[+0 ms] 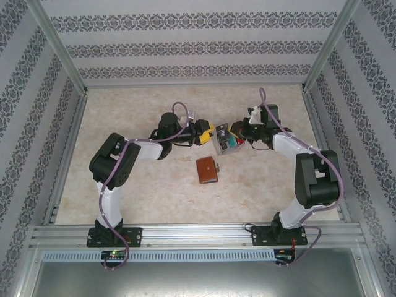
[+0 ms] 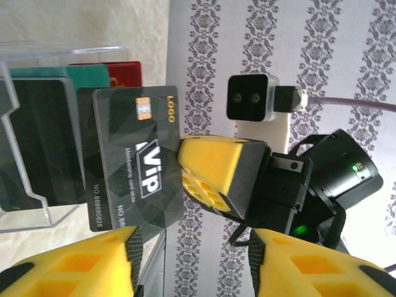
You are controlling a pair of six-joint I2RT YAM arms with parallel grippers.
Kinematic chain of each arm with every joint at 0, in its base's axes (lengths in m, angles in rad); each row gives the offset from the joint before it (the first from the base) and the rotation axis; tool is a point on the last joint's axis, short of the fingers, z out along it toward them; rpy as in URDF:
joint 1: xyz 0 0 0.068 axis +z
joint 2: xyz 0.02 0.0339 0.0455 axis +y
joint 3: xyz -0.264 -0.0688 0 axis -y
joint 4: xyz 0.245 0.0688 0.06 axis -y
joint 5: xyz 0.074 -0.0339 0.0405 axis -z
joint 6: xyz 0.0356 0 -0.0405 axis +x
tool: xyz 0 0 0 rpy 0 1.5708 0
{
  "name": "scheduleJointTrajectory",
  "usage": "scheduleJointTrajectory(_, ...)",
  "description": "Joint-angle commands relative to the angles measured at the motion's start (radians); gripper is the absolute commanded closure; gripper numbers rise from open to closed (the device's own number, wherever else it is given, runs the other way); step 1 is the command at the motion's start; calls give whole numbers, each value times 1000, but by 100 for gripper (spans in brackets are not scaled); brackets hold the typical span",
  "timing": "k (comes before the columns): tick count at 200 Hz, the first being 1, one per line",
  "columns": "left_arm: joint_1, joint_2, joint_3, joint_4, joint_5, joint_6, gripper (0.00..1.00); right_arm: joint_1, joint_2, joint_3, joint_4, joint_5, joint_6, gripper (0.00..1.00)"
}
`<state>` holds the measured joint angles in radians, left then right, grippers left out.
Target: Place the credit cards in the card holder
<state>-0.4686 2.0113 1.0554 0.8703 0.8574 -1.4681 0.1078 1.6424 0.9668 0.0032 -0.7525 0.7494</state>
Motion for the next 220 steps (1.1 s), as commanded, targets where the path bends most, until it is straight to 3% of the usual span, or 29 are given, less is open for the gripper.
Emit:
scheduleJointTrajectory(1,8,36,-5,6,-28,10,44,6,21,30,10,-22,-32,100)
scheduleJointTrajectory(115,0,176,58,124,-37,-98,42,16,101,70,-12,-30,-93,100)
scheduleJointTrajectory(220,-38,223,99,123,-32,-123,42,16,150,115,-114,-67,-201,100)
